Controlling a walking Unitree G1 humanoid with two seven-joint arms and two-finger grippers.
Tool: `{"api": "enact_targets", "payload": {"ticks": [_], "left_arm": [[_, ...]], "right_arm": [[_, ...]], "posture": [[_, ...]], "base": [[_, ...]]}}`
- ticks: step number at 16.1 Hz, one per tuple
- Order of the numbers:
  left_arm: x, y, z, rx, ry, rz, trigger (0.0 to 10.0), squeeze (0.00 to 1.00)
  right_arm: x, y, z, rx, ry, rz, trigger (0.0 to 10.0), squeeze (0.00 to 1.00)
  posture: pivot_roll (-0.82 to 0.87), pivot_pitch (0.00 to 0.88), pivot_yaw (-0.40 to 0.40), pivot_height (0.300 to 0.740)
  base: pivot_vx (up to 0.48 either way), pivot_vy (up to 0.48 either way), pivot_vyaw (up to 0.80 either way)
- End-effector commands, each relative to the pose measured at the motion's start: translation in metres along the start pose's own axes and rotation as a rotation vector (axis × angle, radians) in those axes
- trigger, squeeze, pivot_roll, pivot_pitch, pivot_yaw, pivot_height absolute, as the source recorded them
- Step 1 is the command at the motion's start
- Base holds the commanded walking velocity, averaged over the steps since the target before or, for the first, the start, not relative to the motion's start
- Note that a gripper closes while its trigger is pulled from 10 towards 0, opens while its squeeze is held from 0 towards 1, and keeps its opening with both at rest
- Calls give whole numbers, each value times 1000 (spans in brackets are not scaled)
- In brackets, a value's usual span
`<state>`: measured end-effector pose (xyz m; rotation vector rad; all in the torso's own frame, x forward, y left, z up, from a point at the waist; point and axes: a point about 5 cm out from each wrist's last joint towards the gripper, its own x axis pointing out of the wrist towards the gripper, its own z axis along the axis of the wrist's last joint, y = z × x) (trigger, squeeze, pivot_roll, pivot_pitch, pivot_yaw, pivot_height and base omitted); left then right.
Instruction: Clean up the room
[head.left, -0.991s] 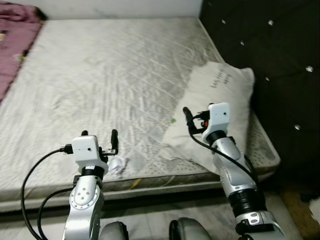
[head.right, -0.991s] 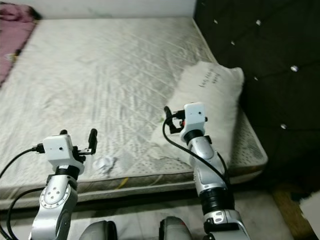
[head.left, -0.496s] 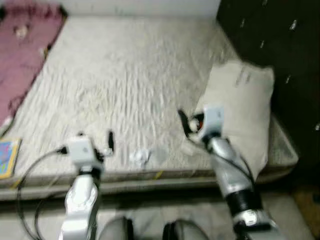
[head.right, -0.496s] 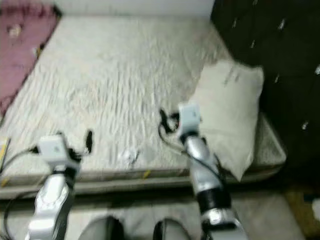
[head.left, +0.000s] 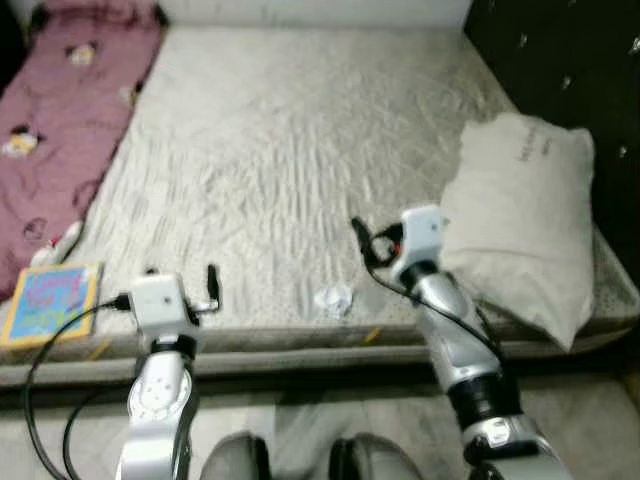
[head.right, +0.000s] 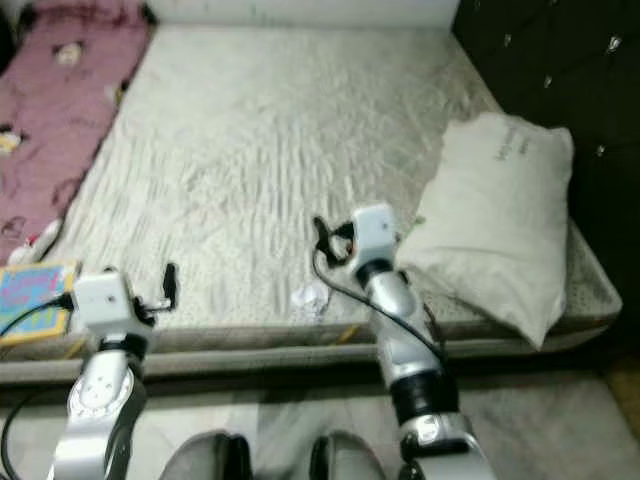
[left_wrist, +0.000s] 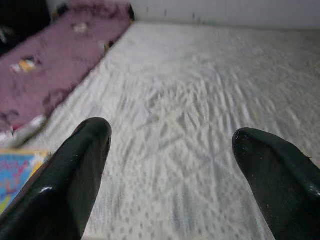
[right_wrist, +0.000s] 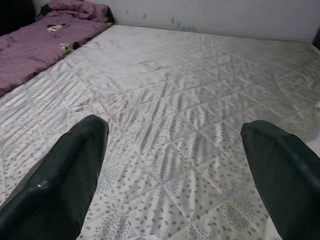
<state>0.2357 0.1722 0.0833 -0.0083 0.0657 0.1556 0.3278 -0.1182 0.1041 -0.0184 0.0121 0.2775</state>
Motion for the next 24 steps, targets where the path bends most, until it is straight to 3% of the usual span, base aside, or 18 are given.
{"api": "enact_targets", "payload": {"ticks": [1, 2, 3, 7, 9, 13, 24], "left_arm": [[0, 5, 2, -1, 1, 18, 10000, 0], [-2, 8, 6, 5, -48, -21, 10000, 0], [-2, 7, 5, -27, -42, -32, 10000, 0], [1, -1, 5, -24, -19, -17, 10000, 0], [-2, -2, 7, -24, -31, -82, 10000, 0], [-5, 8, 8, -35, -48, -14, 10000, 0], [-6, 4, 11, -47, -74, -79, 10000, 0]], "right_arm": [[1, 0, 3, 15, -13, -2, 10000, 0], [1, -1, 3, 16, -14, -5, 10000, 0], [1, -1, 3, 13, -13, -6, 10000, 0], [1, -3, 2, 16, -5, -12, 10000, 0], [2, -2, 3, 19, -6, -13, 10000, 0], [0, -4, 2, 16, -8, -30, 10000, 0], [0, -1, 2, 3, -12, -19, 10000, 0]], "posture": [[-36, 132, -59, 740], [-37, 136, -57, 740], [-38, 139, -57, 740], [-38, 142, -58, 740], [-36, 142, -58, 740], [-32, 139, -55, 740], [-28, 136, -54, 740]], "base": [[0, 0, 0], [0, 0, 0], [0, 0, 0], [0, 0, -559], [0, 0, -281], [0, 0, 0], [70, 0, 0]]}}
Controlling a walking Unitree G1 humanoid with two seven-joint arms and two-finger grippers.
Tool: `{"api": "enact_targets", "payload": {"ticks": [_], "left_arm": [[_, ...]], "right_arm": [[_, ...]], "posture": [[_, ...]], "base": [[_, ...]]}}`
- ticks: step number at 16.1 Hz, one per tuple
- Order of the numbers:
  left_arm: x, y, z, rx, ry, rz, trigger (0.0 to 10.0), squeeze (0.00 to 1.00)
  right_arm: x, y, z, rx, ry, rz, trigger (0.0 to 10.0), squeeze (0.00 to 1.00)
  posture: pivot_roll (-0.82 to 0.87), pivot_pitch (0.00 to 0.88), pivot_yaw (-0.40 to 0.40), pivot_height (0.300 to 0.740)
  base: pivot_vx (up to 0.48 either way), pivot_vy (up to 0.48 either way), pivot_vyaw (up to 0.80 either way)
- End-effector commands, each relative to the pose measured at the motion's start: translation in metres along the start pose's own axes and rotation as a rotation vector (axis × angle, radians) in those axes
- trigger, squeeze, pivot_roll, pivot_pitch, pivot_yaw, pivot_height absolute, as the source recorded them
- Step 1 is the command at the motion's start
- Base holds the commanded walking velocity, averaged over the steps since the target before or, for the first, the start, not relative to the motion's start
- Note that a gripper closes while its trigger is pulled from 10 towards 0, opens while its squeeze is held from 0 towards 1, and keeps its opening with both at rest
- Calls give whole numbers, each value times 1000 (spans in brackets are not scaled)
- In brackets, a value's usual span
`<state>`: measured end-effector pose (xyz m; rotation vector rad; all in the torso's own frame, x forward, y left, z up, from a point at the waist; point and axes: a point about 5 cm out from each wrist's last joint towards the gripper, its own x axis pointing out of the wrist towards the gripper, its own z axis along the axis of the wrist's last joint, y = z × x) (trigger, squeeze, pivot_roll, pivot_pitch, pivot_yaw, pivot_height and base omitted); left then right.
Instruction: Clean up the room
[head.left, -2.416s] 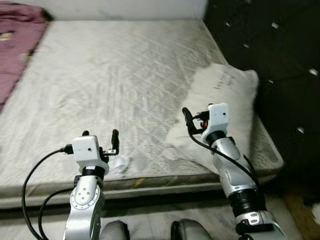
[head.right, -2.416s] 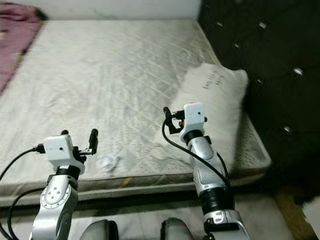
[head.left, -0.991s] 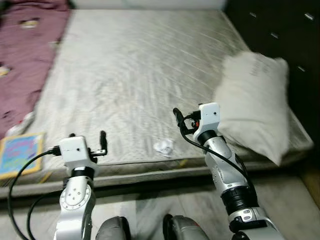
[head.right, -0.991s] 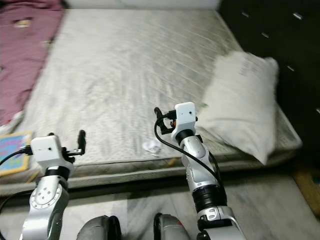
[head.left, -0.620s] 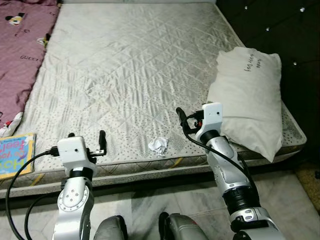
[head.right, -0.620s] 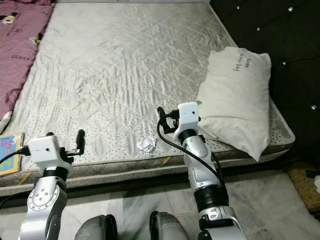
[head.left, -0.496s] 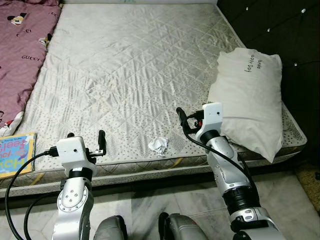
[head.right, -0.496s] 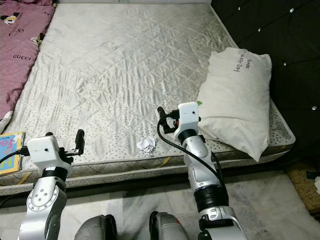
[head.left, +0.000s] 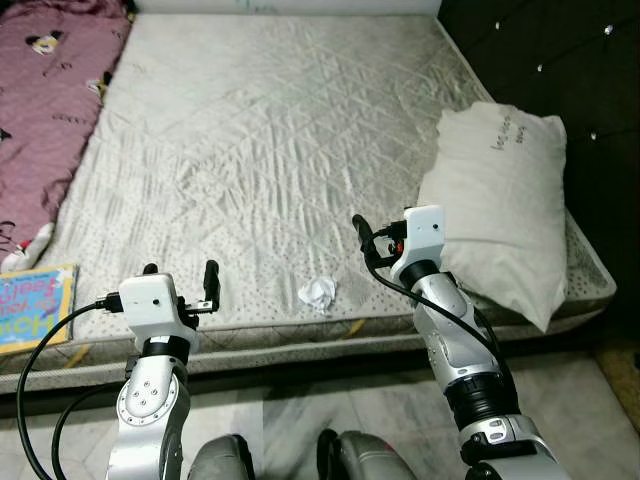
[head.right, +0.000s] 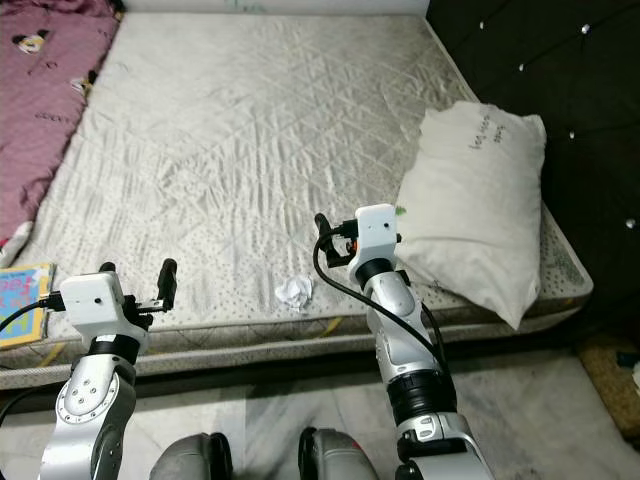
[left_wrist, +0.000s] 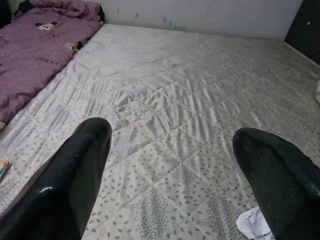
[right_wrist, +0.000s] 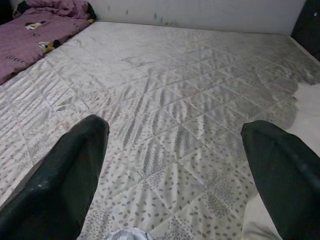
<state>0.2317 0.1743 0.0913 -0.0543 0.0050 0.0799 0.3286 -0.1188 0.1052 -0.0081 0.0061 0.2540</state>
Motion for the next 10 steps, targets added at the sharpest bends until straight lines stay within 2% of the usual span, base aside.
{"api": "enact_targets", "payload": {"ticks": [1, 9, 10], "left_arm": [[-2, 1, 3, 0, -17, -2, 10000, 0], [-1, -1, 2, -1, -16, -13, 10000, 0], [-1, 0, 2, 1, -13, -7, 10000, 0]], "right_arm": [[0, 0, 1, -9, -6, 7, 10000, 0], [0, 0, 1, -15, -6, 12, 10000, 0], [-1, 1, 0, -17, -4, 16, 10000, 0]], "posture": [[-27, 132, -57, 740], [-29, 132, -60, 740], [-29, 132, -60, 740]], "base": [[259, 0, 0], [287, 0, 0], [0, 0, 0]]}}
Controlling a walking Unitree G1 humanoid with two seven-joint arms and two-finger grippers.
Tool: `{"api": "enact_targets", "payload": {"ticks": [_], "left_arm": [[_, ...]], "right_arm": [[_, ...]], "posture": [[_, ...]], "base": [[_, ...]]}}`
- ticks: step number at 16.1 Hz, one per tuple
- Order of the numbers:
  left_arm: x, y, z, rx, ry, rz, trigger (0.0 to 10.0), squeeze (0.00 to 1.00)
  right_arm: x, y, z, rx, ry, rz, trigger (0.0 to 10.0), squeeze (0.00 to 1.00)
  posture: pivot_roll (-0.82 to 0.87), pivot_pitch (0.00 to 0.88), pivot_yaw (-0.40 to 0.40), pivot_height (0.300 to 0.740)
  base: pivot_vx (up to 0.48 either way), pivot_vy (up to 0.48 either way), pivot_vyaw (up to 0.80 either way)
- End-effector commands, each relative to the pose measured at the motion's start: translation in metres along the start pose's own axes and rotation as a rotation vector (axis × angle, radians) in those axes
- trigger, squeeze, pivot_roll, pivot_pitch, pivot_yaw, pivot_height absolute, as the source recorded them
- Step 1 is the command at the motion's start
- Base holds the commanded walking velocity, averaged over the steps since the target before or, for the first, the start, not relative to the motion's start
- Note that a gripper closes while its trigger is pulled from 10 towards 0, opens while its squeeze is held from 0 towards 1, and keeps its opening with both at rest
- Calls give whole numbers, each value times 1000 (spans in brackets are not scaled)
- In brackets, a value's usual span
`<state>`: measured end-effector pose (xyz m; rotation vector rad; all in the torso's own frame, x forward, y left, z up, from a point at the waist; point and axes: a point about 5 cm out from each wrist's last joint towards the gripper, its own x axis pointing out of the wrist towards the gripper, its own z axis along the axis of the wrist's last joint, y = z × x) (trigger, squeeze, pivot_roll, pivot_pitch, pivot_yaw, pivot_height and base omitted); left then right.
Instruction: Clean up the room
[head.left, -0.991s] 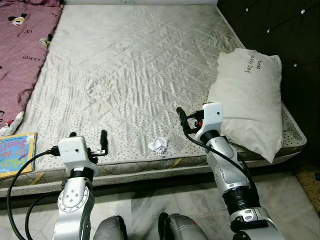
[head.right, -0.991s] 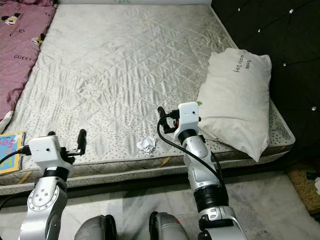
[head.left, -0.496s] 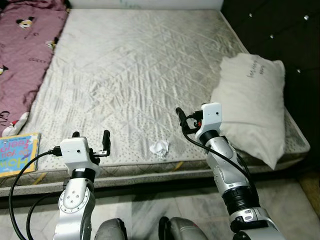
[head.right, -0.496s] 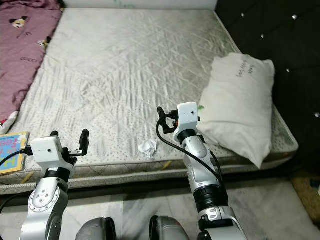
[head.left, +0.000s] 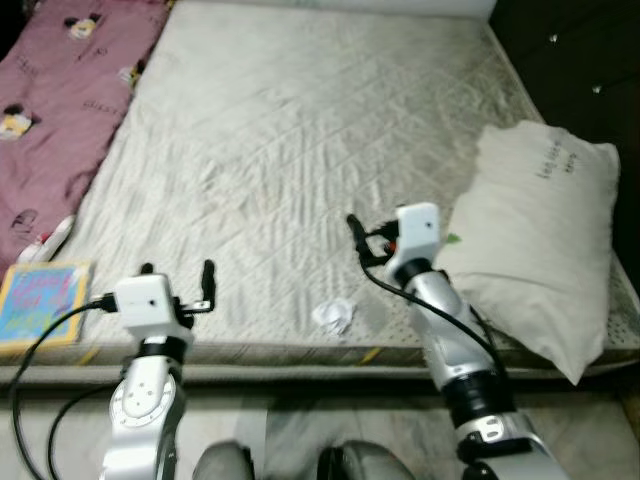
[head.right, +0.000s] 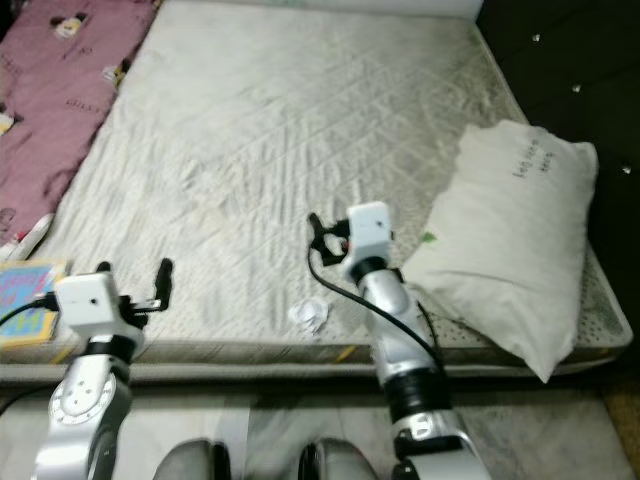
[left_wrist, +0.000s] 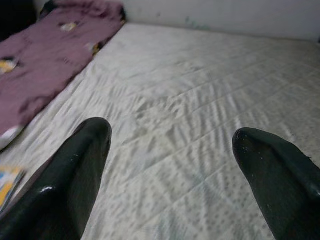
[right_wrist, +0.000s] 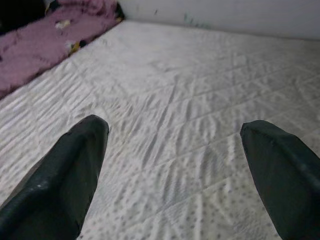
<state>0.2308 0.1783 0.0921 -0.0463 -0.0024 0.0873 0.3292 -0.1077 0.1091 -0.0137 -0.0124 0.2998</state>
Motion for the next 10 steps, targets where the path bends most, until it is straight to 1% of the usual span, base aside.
{"api": "enact_targets", "payload": {"ticks": [1, 3, 6, 7, 8, 9, 10], "left_arm": [[0, -4, 2, -5, -7, -10, 10000, 0], [1, -3, 2, 3, -7, -5, 10000, 0], [3, -3, 0, 40, 6, 21, 10000, 0], [3, 4, -3, 100, 55, 130, 10000, 0], [3, 6, -4, 110, 72, 159, 10000, 0], [0, 8, -2, 47, 31, 115, 10000, 0], [-3, 9, 0, 18, -4, 69, 10000, 0]], "right_arm": [[-5, -8, -5, -12, 16, -24, 10000, 0], [-5, -7, -5, -13, 15, -23, 10000, 0], [-4, -7, -4, -6, 11, -26, 10000, 0], [-4, -8, -5, 2, 15, -28, 10000, 0], [-4, -8, -5, 2, 16, -30, 10000, 0], [-4, -10, -5, 15, 18, -39, 10000, 0], [-5, -11, -5, 24, 20, -44, 10000, 0]], "posture": [[-30, 142, -59, 740], [-30, 142, -59, 740], [-28, 146, -53, 740], [-27, 140, -57, 740], [-27, 140, -57, 740], [-28, 136, -57, 740], [-26, 138, -56, 740]], "base": [[0, 0, 0], [0, 0, 0], [0, 0, 0], [0, 0, 0], [0, 0, 0], [0, 0, 0], [0, 0, 0]]}}
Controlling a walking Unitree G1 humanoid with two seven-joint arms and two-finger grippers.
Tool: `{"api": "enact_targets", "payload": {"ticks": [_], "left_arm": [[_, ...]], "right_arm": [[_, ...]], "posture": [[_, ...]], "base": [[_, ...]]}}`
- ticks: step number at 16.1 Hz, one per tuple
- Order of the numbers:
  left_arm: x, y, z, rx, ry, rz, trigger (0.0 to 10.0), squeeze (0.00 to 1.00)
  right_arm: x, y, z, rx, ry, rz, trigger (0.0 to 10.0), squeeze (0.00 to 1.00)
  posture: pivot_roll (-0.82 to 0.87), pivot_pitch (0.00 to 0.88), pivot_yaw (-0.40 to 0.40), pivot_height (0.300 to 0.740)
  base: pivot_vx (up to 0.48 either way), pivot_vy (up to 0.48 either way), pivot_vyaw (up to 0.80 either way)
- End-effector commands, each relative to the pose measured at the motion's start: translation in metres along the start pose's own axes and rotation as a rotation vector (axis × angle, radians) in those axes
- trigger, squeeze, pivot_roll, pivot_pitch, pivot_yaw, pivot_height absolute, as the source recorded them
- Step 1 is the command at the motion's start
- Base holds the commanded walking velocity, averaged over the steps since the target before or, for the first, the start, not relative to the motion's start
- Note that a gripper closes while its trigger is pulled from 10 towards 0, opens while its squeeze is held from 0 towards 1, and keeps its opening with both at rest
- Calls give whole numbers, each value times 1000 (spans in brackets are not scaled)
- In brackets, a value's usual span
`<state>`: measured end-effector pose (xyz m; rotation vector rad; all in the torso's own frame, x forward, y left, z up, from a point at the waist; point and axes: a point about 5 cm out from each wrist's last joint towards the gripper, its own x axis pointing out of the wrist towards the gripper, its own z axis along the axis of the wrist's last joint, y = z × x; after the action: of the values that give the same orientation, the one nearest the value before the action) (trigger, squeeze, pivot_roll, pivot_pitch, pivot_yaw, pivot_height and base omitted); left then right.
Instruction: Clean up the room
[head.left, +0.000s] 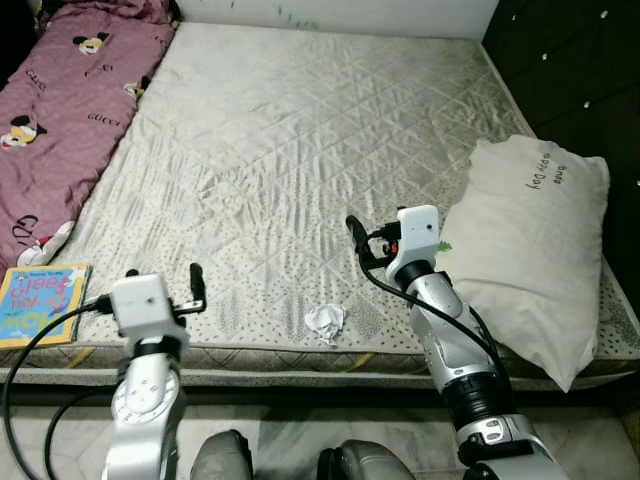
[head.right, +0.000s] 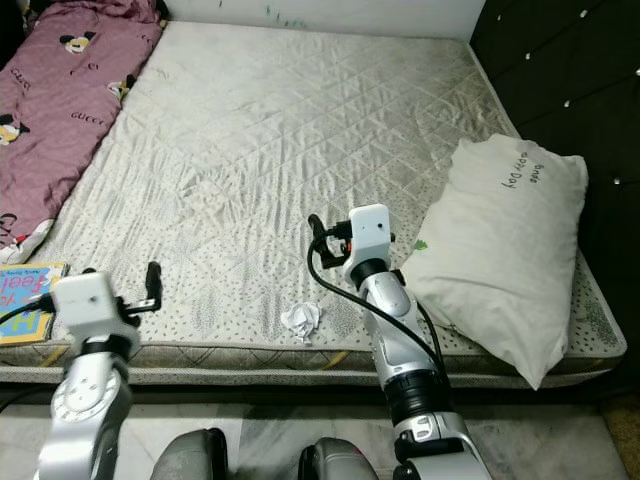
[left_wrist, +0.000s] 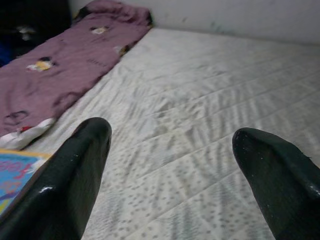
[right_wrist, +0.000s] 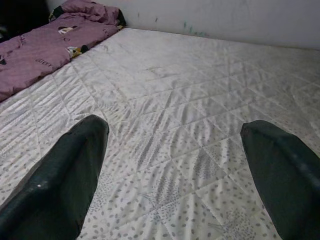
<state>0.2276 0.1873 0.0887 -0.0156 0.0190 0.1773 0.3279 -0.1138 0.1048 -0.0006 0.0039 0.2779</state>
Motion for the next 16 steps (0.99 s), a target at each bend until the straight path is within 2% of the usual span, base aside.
{"api": "enact_targets", "payload": {"ticks": [1, 4, 6, 16], "left_arm": [[-2, 5, 0, 0, 7, 45, 10000, 0], [-2, 6, -1, -33, 7, 40, 10000, 0], [0, 3, 1, 7, 11, 45, 10000, 0], [-1, 3, 0, -9, 13, 41, 10000, 0]], "right_arm": [[-2, -6, -3, 31, 20, -38, 10000, 0], [-3, -9, -5, 67, 37, -67, 10000, 0], [-3, -8, -6, 69, 41, -63, 10000, 0], [-3, -6, -5, 84, 47, -42, 10000, 0]], "posture": [[-26, 138, -58, 740], [-25, 145, -57, 740], [-22, 147, -56, 736], [-23, 163, -61, 671]], "base": [[0, 0, 0], [0, 0, 0], [0, 0, 0], [0, 0, 0]]}}
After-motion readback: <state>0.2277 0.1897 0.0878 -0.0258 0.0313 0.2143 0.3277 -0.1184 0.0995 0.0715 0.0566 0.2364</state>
